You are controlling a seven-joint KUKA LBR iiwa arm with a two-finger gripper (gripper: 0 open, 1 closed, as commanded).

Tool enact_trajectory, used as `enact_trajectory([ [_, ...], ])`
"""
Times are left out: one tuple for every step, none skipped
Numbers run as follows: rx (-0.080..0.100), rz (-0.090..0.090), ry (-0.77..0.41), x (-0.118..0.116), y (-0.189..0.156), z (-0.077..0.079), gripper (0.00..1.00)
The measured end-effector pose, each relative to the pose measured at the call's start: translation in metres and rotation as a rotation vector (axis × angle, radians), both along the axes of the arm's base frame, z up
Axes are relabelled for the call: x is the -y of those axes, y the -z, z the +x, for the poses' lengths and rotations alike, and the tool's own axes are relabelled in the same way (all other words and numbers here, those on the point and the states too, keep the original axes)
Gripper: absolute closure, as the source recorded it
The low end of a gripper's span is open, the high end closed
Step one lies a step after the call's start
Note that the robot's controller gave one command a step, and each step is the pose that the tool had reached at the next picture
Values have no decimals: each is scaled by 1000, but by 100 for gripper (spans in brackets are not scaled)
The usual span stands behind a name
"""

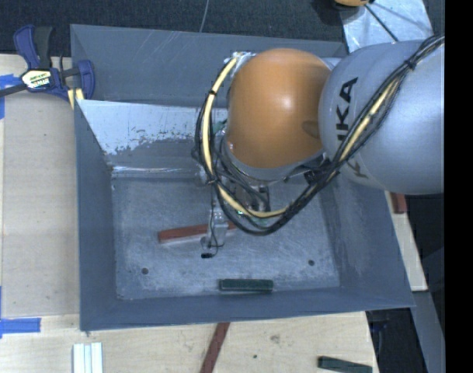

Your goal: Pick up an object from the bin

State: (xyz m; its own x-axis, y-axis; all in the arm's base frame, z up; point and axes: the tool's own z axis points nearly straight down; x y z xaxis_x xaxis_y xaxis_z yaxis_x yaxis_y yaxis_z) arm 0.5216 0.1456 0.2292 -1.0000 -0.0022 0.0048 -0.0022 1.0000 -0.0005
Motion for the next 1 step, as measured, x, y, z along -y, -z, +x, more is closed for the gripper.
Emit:
enact_trajectory([
  [8, 2, 3, 1, -4, 2, 0],
])
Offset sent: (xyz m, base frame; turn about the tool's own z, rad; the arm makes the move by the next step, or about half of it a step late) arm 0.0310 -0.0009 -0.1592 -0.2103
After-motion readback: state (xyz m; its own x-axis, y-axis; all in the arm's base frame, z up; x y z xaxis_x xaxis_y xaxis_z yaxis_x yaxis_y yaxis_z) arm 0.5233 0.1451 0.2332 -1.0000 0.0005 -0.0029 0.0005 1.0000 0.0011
